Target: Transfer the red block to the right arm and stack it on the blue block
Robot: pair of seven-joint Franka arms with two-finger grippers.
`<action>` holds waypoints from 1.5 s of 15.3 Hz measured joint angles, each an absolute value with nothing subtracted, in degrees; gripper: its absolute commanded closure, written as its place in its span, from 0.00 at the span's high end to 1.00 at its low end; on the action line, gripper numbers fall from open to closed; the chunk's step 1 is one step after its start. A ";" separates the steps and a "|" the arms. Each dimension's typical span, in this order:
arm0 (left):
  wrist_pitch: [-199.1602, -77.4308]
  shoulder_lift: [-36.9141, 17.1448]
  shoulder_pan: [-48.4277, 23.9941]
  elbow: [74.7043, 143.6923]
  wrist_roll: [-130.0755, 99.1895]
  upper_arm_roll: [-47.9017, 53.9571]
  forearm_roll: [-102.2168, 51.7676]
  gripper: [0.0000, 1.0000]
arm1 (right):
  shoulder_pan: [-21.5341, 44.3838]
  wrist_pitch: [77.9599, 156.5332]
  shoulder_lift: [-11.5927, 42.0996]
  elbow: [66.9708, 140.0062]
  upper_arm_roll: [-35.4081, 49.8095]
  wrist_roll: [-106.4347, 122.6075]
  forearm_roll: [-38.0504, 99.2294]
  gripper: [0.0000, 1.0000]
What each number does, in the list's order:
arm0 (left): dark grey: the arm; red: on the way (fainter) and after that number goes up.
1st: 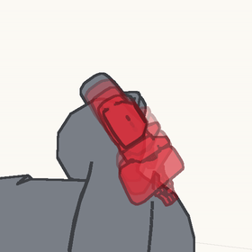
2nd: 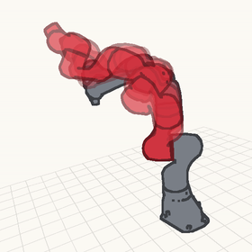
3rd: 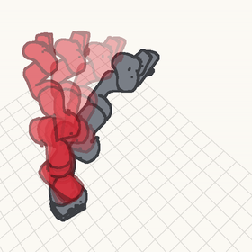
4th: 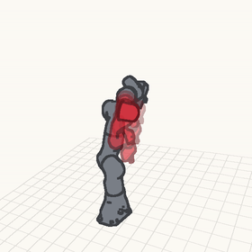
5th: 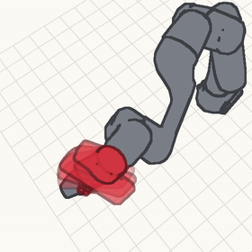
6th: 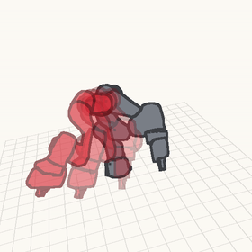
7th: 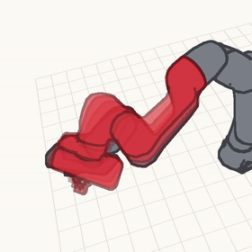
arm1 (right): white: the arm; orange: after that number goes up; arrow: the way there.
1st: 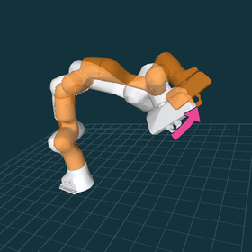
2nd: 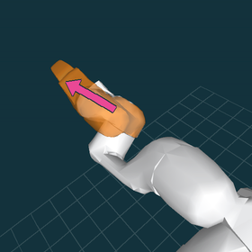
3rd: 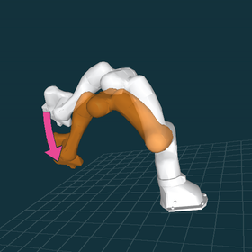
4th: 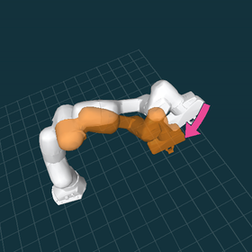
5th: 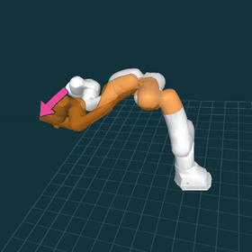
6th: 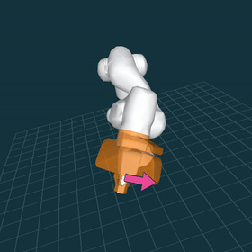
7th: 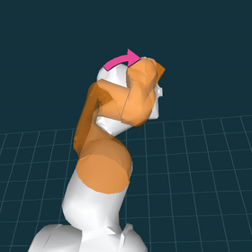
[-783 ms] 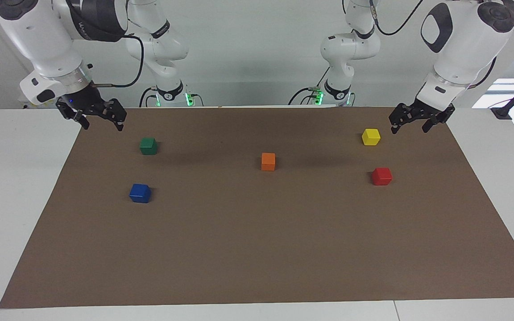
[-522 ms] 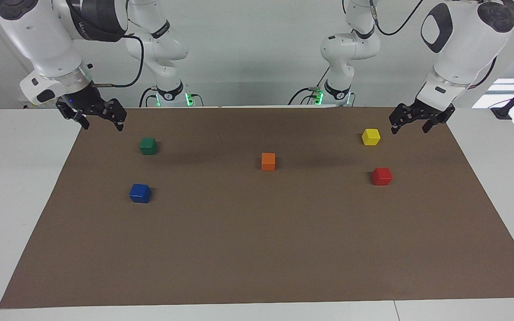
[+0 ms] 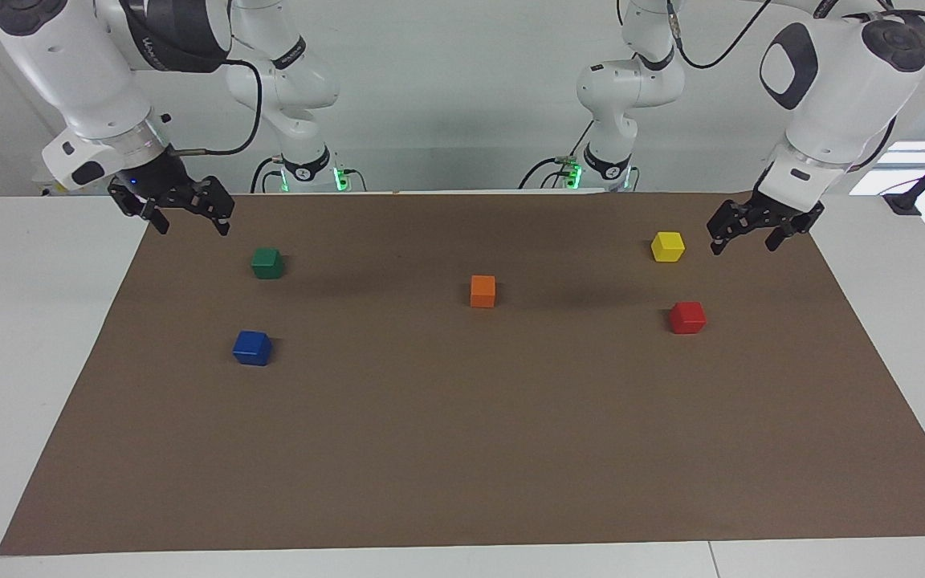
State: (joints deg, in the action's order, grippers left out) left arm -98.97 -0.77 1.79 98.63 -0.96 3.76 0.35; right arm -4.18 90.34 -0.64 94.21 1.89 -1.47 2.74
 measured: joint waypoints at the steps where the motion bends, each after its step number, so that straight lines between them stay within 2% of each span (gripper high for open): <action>1: -99.83 -1.46 1.78 99.45 -0.96 3.78 0.35 1.00 | -4.20 90.37 -0.67 94.20 1.87 -0.25 4.57 1.00; 7: -109.77 -3.69 2.19 108.10 -0.43 3.50 0.35 1.00 | -6.55 90.16 -0.76 94.84 1.77 5.19 22.64 1.00; 12: -120.00 -3.78 2.53 118.95 -0.15 3.45 0.35 1.00 | -13.75 85.38 -0.38 102.61 1.64 17.14 46.89 1.00; 17: -124.42 -3.77 2.64 122.60 -0.15 3.39 0.35 1.00 | -15.47 82.54 1.92 109.28 1.74 22.83 64.11 1.00; 23: -130.78 -4.31 4.15 126.54 0.95 3.22 0.35 1.00 | -14.33 73.97 5.45 116.95 2.05 33.03 82.77 1.00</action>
